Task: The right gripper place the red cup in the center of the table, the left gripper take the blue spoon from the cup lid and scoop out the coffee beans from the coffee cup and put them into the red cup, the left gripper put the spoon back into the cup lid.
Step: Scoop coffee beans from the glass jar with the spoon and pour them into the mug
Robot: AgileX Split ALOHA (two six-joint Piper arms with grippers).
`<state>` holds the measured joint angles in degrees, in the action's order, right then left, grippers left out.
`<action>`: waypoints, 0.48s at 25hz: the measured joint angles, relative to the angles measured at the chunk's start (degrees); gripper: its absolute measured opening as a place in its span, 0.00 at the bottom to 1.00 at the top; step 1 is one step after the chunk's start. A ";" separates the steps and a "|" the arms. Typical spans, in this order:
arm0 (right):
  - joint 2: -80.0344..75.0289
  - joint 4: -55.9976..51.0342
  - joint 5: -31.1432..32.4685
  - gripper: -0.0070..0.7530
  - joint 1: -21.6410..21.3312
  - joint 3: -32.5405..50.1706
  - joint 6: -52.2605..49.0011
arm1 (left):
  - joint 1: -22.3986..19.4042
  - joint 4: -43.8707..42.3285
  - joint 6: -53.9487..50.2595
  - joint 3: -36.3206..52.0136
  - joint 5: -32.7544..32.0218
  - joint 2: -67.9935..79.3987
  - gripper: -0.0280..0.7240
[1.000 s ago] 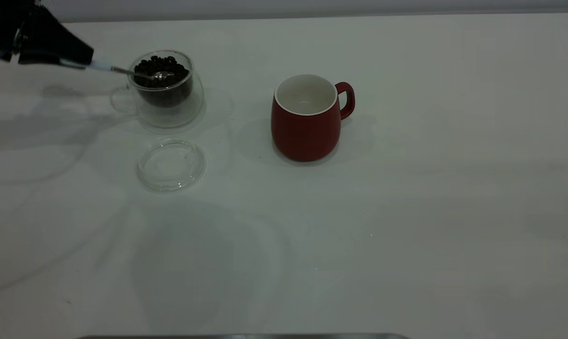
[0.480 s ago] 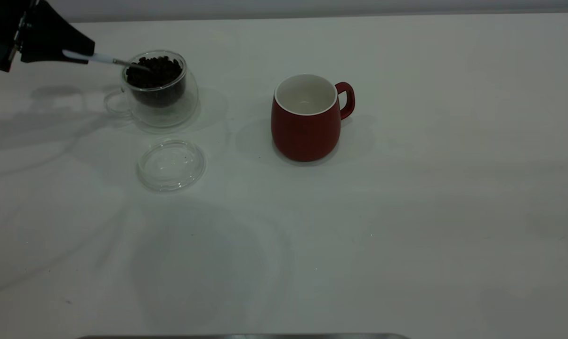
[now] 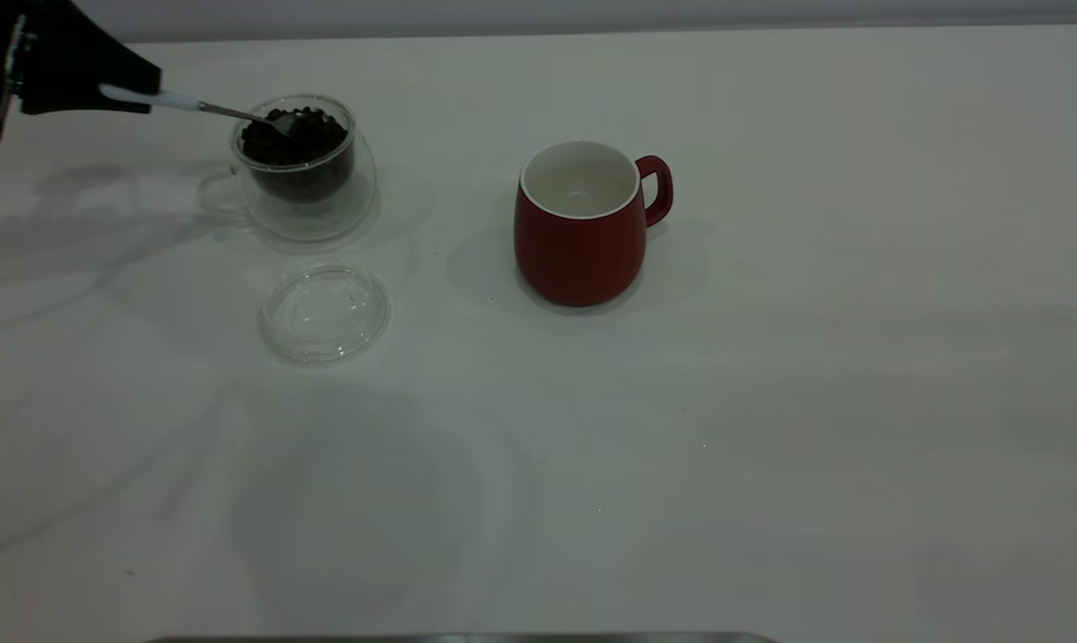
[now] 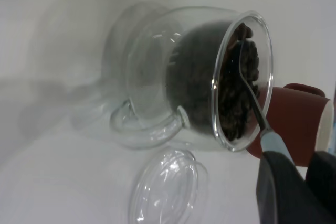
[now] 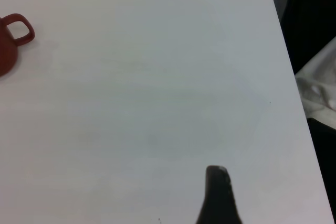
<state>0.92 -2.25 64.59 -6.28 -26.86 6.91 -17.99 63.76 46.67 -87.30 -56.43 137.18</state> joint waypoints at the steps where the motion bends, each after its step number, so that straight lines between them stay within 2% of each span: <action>1: 0.00 0.00 0.00 0.79 0.00 0.00 0.00 | -0.60 -0.05 -0.05 0.00 -0.48 0.00 0.20; 12: 0.00 0.00 0.00 0.79 0.00 0.00 0.00 | -5.09 -0.06 2.27 0.00 -8.96 2.90 0.20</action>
<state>0.92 -2.25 64.59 -6.28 -26.86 6.91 -23.08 63.69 48.95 -87.30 -65.38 140.08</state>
